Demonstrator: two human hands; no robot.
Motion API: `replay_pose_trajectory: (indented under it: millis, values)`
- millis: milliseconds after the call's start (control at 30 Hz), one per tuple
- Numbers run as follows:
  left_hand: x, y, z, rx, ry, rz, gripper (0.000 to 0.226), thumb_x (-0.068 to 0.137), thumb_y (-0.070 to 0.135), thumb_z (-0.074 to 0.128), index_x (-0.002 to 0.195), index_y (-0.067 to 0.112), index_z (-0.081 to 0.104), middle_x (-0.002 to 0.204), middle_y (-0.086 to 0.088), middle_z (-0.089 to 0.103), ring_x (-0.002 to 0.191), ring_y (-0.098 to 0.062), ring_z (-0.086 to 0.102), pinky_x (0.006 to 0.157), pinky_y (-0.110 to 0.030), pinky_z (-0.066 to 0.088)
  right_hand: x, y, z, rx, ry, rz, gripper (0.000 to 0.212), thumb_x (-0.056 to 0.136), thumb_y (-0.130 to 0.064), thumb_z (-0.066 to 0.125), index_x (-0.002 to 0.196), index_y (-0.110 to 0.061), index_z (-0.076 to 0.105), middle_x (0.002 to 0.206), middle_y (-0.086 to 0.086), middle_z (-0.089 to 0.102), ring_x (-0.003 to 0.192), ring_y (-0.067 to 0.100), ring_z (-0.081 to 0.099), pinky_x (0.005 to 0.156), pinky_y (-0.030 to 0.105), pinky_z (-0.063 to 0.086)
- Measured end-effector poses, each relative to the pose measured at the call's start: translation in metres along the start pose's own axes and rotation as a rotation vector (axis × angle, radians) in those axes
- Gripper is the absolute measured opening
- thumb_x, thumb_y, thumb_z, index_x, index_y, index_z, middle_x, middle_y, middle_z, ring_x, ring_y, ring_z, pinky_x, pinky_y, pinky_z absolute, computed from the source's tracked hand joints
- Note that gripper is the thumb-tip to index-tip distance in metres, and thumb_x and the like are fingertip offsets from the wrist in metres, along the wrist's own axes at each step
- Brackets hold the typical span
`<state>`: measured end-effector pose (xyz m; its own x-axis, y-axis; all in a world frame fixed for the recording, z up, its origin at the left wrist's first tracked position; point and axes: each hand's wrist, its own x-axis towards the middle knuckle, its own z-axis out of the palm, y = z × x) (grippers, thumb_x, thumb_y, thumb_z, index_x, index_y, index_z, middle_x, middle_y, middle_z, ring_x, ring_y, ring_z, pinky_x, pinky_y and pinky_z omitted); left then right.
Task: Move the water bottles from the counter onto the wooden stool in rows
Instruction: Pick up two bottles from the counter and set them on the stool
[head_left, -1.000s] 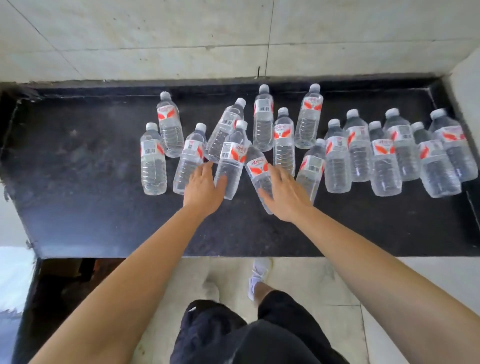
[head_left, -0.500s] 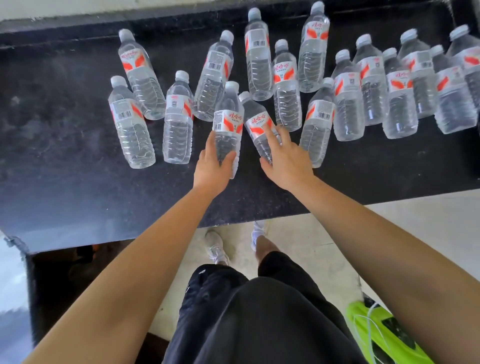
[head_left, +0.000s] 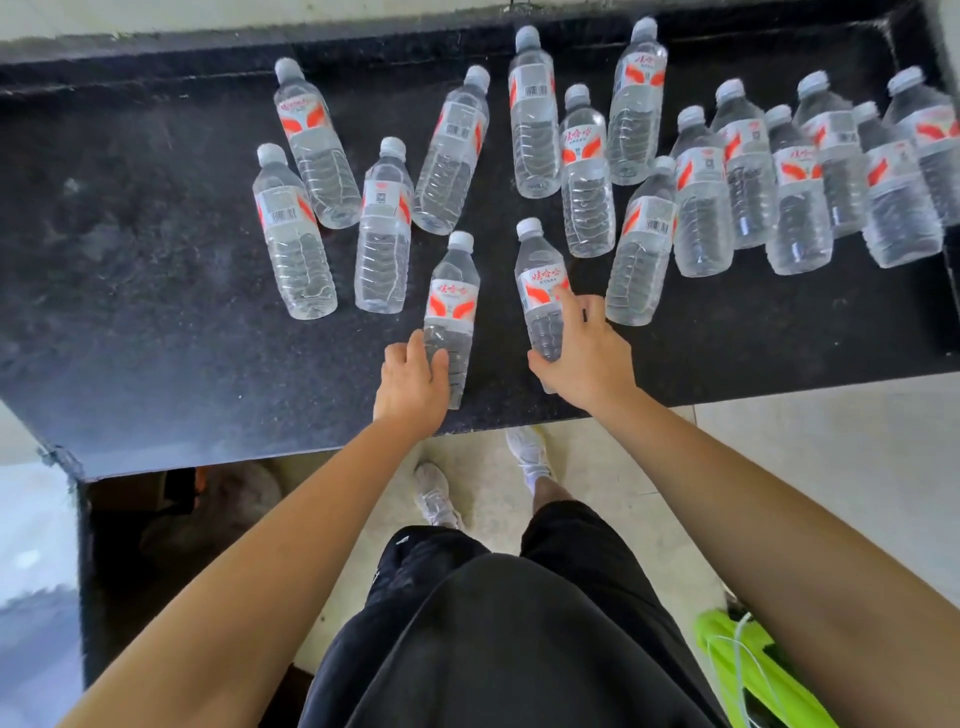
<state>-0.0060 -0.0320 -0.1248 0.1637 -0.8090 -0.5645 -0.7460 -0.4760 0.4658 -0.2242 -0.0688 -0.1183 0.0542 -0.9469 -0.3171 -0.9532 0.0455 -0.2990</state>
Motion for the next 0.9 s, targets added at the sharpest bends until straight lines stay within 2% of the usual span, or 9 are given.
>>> replay_pose_trajectory:
  millis: [100,233,333,433,600,700,767,900]
  values:
    - [0.007,-0.002,-0.005,0.036,0.042,-0.036,0.052,0.105,0.046,0.032,0.146,0.015,0.039,0.148,-0.013,0.04,0.133,-0.031,0.039,0.107,-0.049,0.037,0.015,0.0,-0.003,-0.018,0.003,0.024,0.083,0.084,-0.064,0.065,0.145,-0.021,0.028,0.135,0.007,0.045,0.116,0.023,0.058,0.088,0.033,0.054]
    - [0.031,0.016,-0.009,0.07,0.06,-0.054,0.078,0.095,0.069,0.034,0.153,0.019,0.027,0.154,-0.009,0.037,0.141,-0.031,0.036,0.109,-0.052,0.038,0.042,-0.005,-0.005,0.107,0.058,0.115,0.07,0.088,-0.067,0.056,0.135,-0.021,0.034,0.123,0.002,0.053,0.105,0.021,0.063,0.077,0.033,0.051]
    - [0.049,0.036,-0.007,0.036,0.1,-0.118,0.084,0.09,0.075,0.039,0.152,0.019,0.027,0.149,-0.011,0.042,0.136,-0.033,0.043,0.106,-0.053,0.04,0.061,-0.01,-0.005,0.101,-0.004,0.161,0.076,0.092,-0.064,0.052,0.146,-0.015,0.03,0.133,0.007,0.052,0.114,0.03,0.061,0.085,0.043,0.052]
    - [0.058,0.051,-0.001,0.068,0.121,-0.152,0.088,0.084,0.077,0.045,0.146,0.018,0.031,0.14,-0.008,0.047,0.127,-0.031,0.048,0.101,-0.052,0.047,0.071,-0.011,-0.004,0.065,-0.084,0.17,0.082,0.091,-0.067,0.05,0.15,-0.013,0.03,0.137,0.009,0.052,0.121,0.032,0.057,0.09,0.046,0.049]
    - [0.061,0.055,-0.001,0.128,0.176,-0.149,0.069,0.089,0.065,0.054,0.137,0.019,0.04,0.127,-0.004,0.058,0.114,-0.027,0.06,0.091,-0.045,0.052,0.068,-0.005,-0.011,0.151,-0.116,0.186,0.069,0.089,-0.064,0.057,0.136,-0.017,0.042,0.124,0.004,0.061,0.112,0.027,0.062,0.084,0.04,0.05]
    - [0.051,0.057,-0.008,0.084,0.225,-0.136,0.059,0.087,0.062,0.058,0.127,0.019,0.049,0.114,-0.002,0.063,0.103,-0.025,0.064,0.081,-0.038,0.049,0.059,-0.003,-0.022,0.238,-0.063,0.202,0.062,0.086,-0.059,0.065,0.128,-0.016,0.049,0.112,0.003,0.066,0.104,0.026,0.065,0.081,0.038,0.051]
    - [0.039,0.057,-0.015,0.022,0.284,-0.112,0.057,0.086,0.061,0.06,0.124,0.02,0.051,0.11,-0.001,0.066,0.099,-0.026,0.064,0.079,-0.037,0.048,0.052,-0.006,-0.034,0.279,-0.005,0.154,0.061,0.081,-0.056,0.071,0.124,-0.016,0.052,0.107,0.0,0.068,0.1,0.024,0.067,0.079,0.035,0.051]
    - [0.014,0.064,-0.049,-0.131,0.459,-0.078,0.056,0.085,0.061,0.06,0.124,0.022,0.053,0.102,0.001,0.069,0.093,-0.027,0.066,0.076,-0.036,0.049,0.048,-0.031,-0.072,0.361,0.075,-0.027,0.068,0.076,-0.052,0.077,0.132,-0.024,0.052,0.116,-0.004,0.069,0.105,0.022,0.066,0.085,0.037,0.053]
